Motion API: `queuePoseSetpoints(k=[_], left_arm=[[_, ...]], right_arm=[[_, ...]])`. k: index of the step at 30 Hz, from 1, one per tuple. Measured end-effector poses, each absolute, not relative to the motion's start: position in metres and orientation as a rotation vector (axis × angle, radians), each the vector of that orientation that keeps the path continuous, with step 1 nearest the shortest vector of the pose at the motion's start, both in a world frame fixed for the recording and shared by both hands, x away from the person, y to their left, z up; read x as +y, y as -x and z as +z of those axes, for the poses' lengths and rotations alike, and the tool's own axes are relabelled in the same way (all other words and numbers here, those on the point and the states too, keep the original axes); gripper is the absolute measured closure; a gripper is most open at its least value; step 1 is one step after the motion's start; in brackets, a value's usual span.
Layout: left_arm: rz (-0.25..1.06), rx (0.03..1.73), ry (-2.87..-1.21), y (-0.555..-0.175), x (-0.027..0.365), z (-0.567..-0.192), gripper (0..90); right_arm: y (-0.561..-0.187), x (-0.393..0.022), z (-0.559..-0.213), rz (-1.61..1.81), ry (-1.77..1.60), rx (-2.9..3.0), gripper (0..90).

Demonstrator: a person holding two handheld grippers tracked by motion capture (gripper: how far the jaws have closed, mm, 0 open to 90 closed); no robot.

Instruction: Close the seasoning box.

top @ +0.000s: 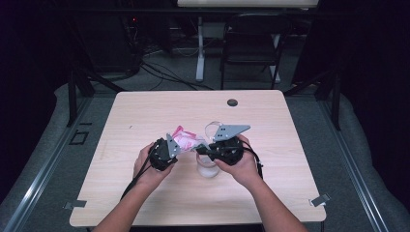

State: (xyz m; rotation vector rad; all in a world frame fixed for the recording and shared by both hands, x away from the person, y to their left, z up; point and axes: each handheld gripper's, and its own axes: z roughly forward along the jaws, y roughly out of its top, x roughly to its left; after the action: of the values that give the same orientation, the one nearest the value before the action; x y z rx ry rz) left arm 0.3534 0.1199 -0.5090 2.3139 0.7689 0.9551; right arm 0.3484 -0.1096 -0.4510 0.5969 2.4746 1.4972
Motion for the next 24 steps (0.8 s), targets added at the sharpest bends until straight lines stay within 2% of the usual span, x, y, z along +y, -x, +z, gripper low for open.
queuePoseSetpoints(k=[24], left_arm=[[1.085,0.696,-2.34,-0.3482,0.117,-0.5056,58.2]], right_arm=[[-0.3525,-0.1148,-0.4528,1.542,-0.64,2.484,88.4]])
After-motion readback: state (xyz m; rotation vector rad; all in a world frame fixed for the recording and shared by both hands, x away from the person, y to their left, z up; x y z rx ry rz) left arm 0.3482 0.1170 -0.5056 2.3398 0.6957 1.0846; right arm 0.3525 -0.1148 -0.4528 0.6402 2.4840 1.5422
